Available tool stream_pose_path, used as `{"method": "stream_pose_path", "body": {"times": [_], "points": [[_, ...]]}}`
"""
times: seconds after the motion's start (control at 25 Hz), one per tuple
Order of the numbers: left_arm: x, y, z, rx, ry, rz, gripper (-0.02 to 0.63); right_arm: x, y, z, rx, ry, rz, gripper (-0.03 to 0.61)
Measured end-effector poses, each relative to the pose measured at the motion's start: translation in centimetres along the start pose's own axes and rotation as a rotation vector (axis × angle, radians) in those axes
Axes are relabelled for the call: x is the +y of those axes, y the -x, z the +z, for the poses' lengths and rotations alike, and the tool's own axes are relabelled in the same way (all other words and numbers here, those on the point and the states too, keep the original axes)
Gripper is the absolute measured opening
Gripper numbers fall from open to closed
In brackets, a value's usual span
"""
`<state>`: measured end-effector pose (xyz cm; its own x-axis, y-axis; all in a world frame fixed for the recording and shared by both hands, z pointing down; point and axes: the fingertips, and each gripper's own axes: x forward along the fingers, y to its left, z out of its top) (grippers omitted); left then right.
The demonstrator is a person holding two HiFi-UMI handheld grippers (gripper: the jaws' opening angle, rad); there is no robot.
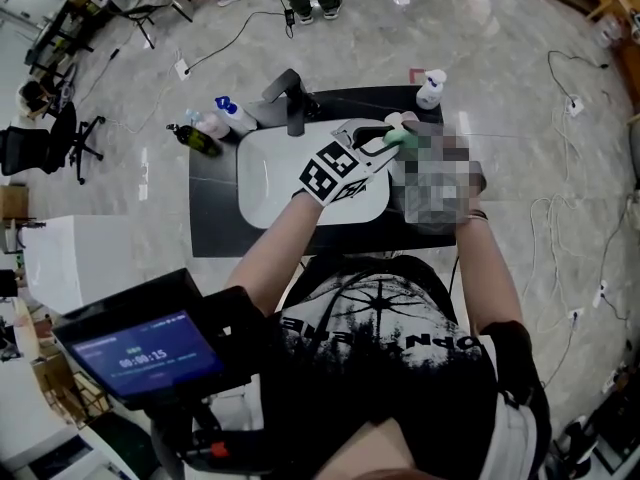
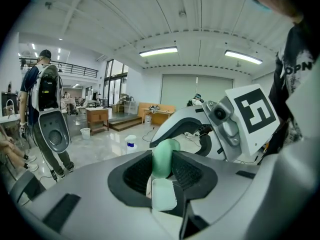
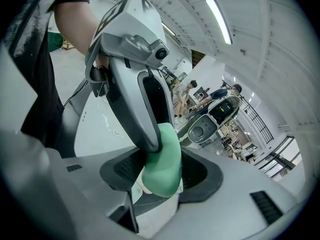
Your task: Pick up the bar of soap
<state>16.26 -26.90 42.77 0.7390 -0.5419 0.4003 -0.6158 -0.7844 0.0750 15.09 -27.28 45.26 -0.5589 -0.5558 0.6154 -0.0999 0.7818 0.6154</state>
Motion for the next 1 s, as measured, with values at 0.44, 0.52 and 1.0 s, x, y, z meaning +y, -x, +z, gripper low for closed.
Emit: {"method": "stream_pose_path", "body": {"times": [0.44,0.52,1.0], "points": [[0.3,0.2,-0.3,0.01,0.033,0.041,0.13,0.1,0.0,0.6,-0.029,-0.007,0.053,0.222],[0.4,0.4,-0.3,0.009,0.039,0.055,0.13,0.1,0.1,1.0,-0.037,-0.004,0.061,0.221],[0.7,1.6,-1.2,0.012,0.092,0.16,0.13,1.2,-0.3,2.1,-0.11,0.067,0.125,0.221]]}}
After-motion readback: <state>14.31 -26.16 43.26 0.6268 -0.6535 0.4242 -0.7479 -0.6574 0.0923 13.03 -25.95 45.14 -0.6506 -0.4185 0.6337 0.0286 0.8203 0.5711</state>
